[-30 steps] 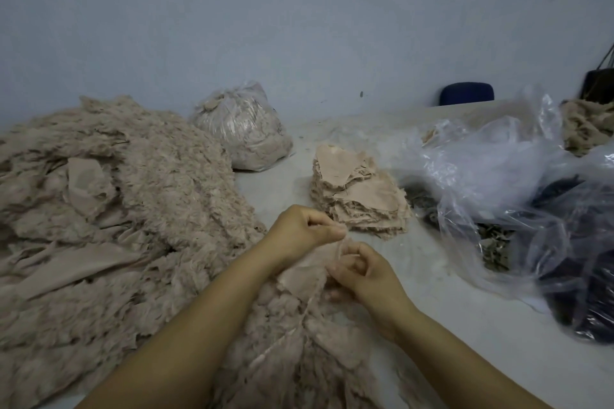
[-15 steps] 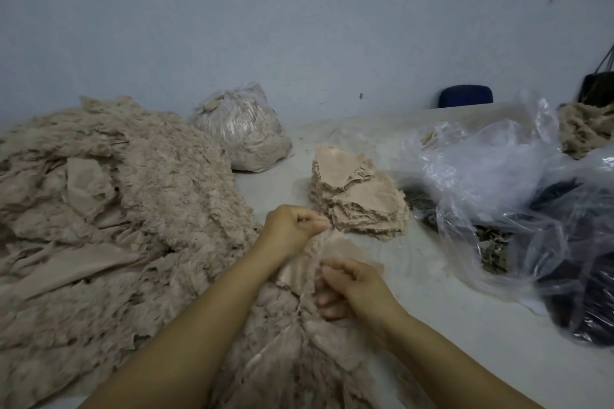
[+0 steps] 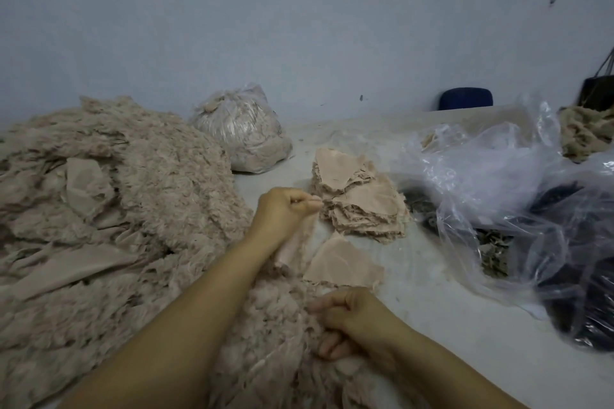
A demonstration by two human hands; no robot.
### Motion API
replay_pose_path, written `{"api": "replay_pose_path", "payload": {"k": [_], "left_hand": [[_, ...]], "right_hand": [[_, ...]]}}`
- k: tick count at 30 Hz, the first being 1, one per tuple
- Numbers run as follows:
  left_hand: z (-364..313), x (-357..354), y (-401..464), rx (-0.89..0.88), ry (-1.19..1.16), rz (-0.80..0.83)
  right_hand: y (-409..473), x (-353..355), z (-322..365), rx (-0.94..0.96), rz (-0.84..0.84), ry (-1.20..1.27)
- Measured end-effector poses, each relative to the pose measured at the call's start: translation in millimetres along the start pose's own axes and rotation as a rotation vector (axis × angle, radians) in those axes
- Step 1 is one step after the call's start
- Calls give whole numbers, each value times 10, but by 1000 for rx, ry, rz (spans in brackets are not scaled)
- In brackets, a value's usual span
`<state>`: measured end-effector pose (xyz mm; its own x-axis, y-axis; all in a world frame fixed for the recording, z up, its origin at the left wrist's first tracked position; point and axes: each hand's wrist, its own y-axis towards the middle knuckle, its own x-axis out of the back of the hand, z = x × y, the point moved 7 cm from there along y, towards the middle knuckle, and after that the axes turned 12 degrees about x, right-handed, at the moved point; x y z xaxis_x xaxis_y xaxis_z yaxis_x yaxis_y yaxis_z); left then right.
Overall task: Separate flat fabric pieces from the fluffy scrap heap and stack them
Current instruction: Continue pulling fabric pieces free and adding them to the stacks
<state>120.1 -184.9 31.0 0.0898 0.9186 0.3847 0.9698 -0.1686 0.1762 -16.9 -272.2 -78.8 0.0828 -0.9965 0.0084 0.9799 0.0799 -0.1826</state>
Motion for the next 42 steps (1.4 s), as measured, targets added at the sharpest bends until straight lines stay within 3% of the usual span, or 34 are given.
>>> {"api": "replay_pose_path", "payload": {"k": [4, 6, 12, 15, 19, 21, 25, 27, 31, 33, 36, 40, 42], "left_hand": [[76, -250, -105, 41, 58, 163], [53, -339, -144, 59, 5, 254], [69, 55, -63, 96, -177, 24], [125, 47, -76, 148, -199, 74], [120, -92, -135, 216, -218, 36], [162, -114, -140, 252, -210, 37], [304, -132, -161, 356, -223, 176], [310, -133, -164, 409, -364, 216], [188, -123, -101, 383, -560, 206], [171, -131, -110, 382, -558, 196], [252, -141, -129, 475, -540, 215], [377, -200, -210, 708, -537, 399], [385, -231, -179, 638, -446, 399]], "right_hand": [[140, 263, 286, 181, -210, -120], [188, 273, 383, 282, -239, -84], [254, 572, 310, 386, -400, 18], [302, 545, 251, 333, -357, 167], [380, 186, 196, 184, -123, 311], [404, 121, 225, 181, -106, 428], [472, 471, 401, 322, -441, 721], [503, 553, 443, 317, -479, 660], [511, 351, 375, 161, -235, 409], [507, 270, 329, 133, -192, 490], [543, 324, 391, 249, -286, 579], [553, 412, 562, 461, -345, 154], [548, 434, 630, 536, -347, 7]]}}
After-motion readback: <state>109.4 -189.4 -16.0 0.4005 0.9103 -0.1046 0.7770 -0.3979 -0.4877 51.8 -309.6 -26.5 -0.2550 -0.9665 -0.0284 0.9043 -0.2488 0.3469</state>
